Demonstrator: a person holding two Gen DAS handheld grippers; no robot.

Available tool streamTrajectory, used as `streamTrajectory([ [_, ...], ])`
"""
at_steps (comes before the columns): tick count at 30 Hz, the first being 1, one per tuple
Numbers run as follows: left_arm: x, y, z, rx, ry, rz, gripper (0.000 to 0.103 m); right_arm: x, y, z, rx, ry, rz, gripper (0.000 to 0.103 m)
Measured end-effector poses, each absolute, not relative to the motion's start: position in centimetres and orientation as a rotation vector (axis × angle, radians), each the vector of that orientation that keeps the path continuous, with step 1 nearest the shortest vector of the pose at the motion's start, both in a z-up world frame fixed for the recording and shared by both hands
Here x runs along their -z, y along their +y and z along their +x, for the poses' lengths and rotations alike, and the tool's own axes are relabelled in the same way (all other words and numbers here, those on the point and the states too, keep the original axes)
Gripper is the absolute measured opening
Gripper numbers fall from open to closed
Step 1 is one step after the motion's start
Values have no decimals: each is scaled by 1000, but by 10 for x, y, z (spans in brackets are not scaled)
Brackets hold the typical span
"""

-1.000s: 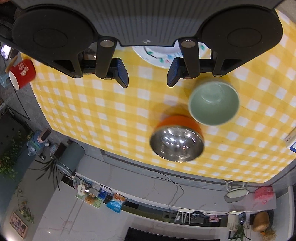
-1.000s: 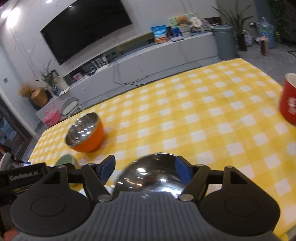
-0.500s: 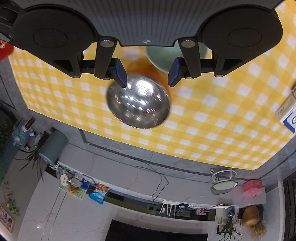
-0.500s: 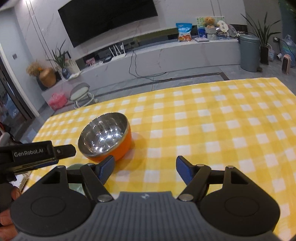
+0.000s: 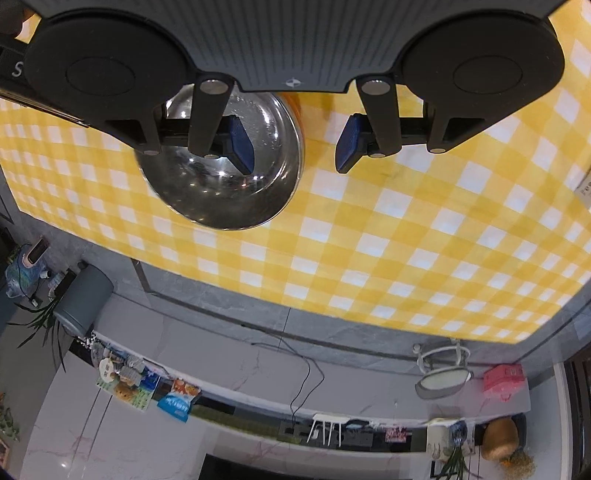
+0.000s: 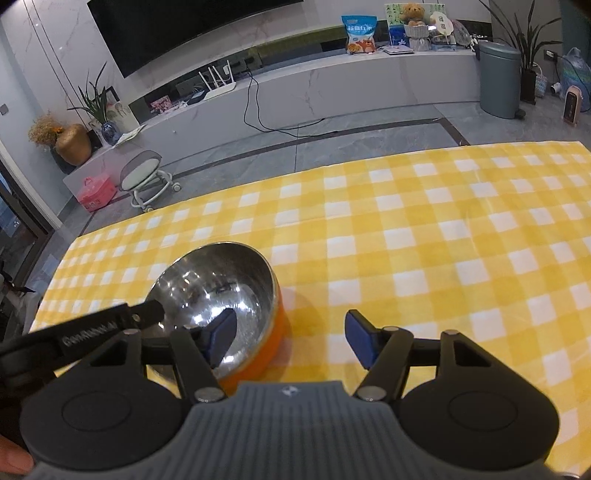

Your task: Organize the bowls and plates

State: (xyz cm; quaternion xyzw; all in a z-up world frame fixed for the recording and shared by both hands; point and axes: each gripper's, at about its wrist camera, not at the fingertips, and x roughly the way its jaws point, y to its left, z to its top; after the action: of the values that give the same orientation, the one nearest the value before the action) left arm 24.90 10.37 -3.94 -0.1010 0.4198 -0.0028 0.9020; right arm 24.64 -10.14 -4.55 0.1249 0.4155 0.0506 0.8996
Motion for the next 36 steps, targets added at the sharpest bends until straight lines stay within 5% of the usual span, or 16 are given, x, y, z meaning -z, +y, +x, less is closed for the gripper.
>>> streamTrajectory([
  [4, 48, 106, 253, -1, 889, -226, 58, 54, -92, 254, -100, 873, 219, 53],
  [10, 51, 102, 256, -1, 896, -204, 36, 60, -87, 251, -119, 822, 195, 44],
  [18, 44, 92, 254, -4, 878, -161, 12, 64, -92, 253, -138, 853, 249, 10],
  [36, -23, 48, 200, 123, 790, -94, 0, 7, -114, 188, -163, 796, 252, 0],
])
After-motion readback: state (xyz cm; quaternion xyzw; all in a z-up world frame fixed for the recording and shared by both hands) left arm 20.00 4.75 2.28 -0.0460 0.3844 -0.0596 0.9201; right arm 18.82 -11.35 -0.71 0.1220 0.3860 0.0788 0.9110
